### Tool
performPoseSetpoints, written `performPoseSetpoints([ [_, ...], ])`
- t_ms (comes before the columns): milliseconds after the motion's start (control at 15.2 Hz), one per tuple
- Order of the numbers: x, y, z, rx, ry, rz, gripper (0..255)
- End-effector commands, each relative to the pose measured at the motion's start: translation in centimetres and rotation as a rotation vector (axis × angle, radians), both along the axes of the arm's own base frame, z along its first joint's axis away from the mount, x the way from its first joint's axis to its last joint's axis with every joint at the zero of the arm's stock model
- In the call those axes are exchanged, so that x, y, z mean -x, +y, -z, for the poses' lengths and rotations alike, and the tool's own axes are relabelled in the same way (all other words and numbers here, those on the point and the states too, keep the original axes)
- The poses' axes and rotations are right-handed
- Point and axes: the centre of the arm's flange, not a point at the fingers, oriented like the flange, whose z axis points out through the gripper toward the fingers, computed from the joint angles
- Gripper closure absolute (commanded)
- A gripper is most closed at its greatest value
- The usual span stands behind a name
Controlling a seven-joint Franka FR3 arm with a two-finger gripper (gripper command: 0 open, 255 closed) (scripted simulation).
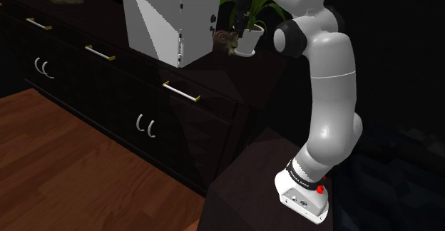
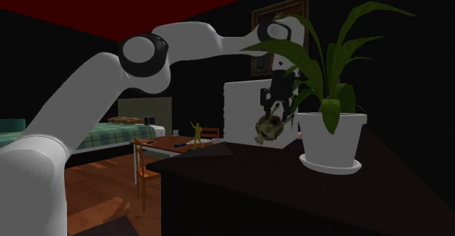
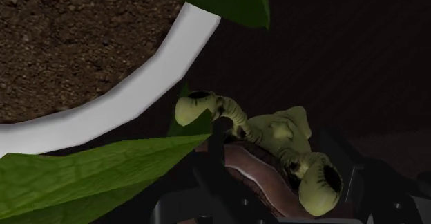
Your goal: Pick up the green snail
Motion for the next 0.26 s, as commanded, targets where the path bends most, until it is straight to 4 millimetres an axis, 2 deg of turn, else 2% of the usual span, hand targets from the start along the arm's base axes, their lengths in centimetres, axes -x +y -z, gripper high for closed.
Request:
performPoseSetpoints([
  [0, 0.03, 0.10, -1.10, 0.000, -0.001, -0.001, 255],
  [198, 0.03, 0.10, -1.71, 0.000, -0.001, -0.001, 255],
])
